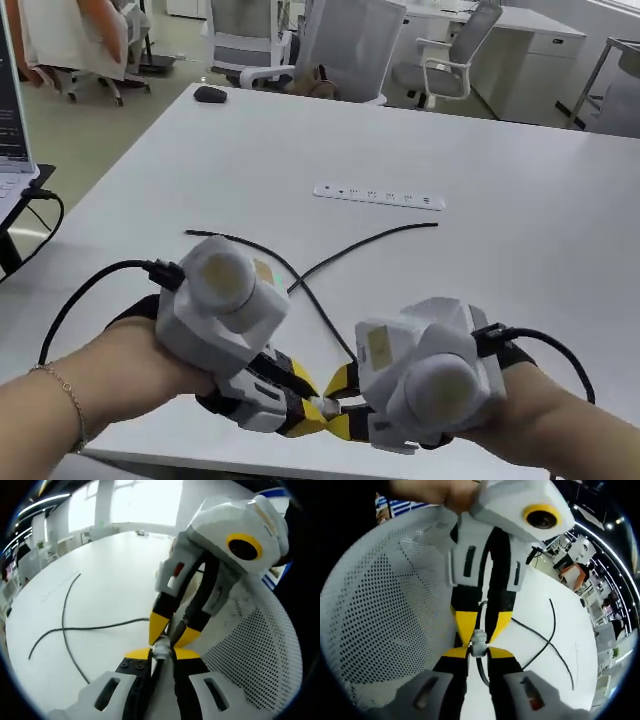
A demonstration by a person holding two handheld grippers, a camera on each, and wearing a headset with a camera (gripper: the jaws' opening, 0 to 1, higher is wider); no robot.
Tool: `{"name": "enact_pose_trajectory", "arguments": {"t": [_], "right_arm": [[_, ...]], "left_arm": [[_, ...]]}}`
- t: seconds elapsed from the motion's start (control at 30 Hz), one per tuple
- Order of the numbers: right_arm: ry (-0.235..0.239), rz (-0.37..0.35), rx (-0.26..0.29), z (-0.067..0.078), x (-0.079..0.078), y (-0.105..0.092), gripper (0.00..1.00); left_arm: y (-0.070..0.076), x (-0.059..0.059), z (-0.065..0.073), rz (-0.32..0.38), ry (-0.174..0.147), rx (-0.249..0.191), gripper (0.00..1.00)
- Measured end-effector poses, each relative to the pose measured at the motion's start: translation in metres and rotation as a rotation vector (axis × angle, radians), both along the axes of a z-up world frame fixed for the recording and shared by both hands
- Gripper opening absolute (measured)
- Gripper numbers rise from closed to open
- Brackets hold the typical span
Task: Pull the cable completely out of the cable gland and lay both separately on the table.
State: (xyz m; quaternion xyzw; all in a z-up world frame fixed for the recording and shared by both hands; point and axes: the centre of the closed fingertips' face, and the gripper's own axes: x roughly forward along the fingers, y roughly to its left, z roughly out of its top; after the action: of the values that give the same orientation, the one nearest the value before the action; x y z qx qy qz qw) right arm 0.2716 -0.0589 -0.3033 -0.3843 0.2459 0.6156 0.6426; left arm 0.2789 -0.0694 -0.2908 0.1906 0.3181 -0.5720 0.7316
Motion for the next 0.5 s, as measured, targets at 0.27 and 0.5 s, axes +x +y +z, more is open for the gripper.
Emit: {"name": "enact_pose_trajectory", "arguments": {"t": [0.27,0.5], "right_arm": [[0.171,-0.052,0.01,-0.001,-0.005,-0.004,0.19],[0.163,-0.023,-0.016,-0.009,-0.01,-0.006,0.12]], "left_arm": [[-0.004,-0.016,-0.01,-0.299,-0.354,0.241,0.18],[-0.01,-0.015,-0.008,-0.303,-0.387,0.229,0.18]]}}
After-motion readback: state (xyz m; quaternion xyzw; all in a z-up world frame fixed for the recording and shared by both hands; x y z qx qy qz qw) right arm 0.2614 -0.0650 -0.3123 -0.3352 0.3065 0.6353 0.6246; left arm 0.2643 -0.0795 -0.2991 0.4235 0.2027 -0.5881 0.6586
